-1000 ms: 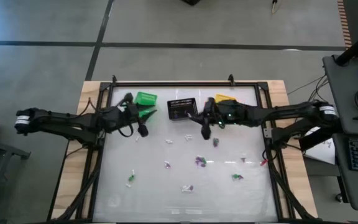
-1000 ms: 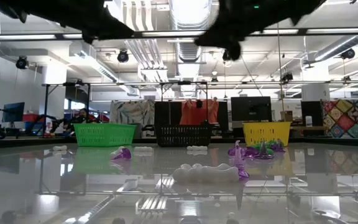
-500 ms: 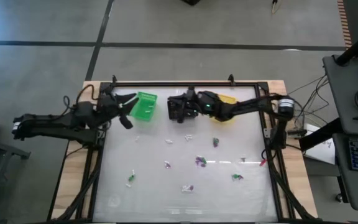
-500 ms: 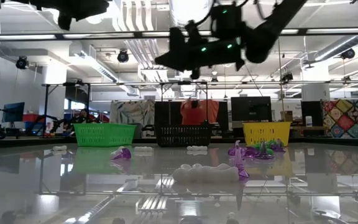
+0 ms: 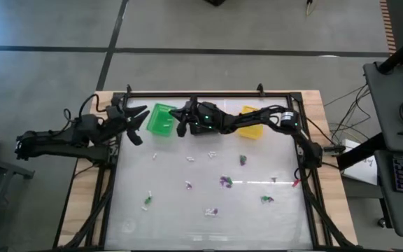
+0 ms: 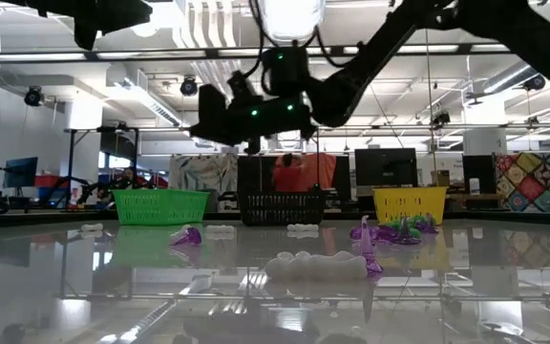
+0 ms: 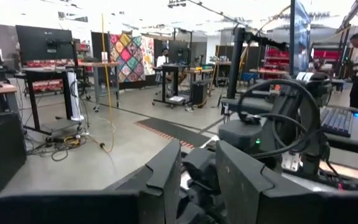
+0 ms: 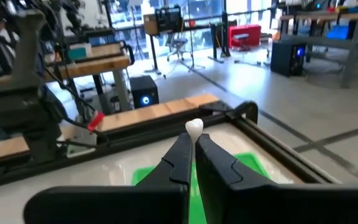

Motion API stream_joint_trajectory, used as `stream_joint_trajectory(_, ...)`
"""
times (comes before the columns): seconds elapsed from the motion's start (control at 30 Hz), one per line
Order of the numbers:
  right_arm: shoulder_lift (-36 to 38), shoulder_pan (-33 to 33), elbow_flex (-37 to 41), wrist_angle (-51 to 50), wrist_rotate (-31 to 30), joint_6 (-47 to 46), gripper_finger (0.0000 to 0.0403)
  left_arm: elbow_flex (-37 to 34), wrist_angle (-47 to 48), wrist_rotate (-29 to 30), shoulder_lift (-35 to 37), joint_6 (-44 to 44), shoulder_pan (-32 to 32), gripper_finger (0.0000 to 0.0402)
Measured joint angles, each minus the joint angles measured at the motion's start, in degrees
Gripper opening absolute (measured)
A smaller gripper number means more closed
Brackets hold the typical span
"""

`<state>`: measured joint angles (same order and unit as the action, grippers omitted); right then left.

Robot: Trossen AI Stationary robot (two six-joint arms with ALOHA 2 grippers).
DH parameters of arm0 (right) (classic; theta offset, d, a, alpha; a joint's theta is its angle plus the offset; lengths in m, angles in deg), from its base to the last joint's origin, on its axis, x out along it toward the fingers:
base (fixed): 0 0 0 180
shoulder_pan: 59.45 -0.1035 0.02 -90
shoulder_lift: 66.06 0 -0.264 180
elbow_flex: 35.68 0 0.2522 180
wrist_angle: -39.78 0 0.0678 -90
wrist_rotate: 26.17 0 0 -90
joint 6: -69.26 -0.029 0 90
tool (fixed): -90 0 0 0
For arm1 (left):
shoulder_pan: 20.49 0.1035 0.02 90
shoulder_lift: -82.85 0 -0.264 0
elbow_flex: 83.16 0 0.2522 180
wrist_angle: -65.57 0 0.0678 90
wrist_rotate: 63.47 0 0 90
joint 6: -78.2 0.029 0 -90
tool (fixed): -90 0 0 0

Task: Sort Halloween decoration
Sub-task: Put the white bone toy into the green basket

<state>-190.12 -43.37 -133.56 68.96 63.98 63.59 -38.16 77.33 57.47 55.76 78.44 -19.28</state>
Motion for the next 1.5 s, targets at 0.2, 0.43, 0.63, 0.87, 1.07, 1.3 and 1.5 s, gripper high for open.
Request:
stream_joint_trajectory(0.2,-4.30,0.00,-6.34,-5.57,-0.09,0.15,0.0009,-0.02,0.75,0.00,0.19,-0.55,0.00,0.0084)
stream_joint_trajectory(0.43,-5.54,0.00,-7.75,-7.10,-0.15,0.11,0.0015,-0.02,2.24,0.00,0.19,-0.84,-0.02,0.0084)
stream_joint_trajectory(0.63,-5.52,0.09,-7.75,-7.55,-0.15,-0.33,0.0058,-0.16,2.18,0.00,-0.02,-1.01,-0.02,0.0084)
stream_joint_trajectory(0.87,-5.52,0.09,-7.75,-9.70,-0.17,-0.33,0.0111,-0.22,2.15,0.00,-0.03,-1.01,-0.02,0.0084)
stream_joint_trajectory(1.07,-3.73,0.06,-7.75,-11.42,-0.02,0.55,0.0133,-0.24,5.34,-0.05,-0.45,-4.10,-0.02,0.0084)
stream_joint_trajectory(1.3,3.77,-0.79,-7.75,-26.19,0.31,6.84,0.0137,-0.26,15.09,-0.56,-3.25,-15.09,0.00,0.0084)
stream_joint_trajectory(1.5,12.16,-1.98,-7.69,-42.23,0.17,11.02,0.0137,-0.28,19.53,-6.70,-9.60,-22.98,-0.04,0.0084)
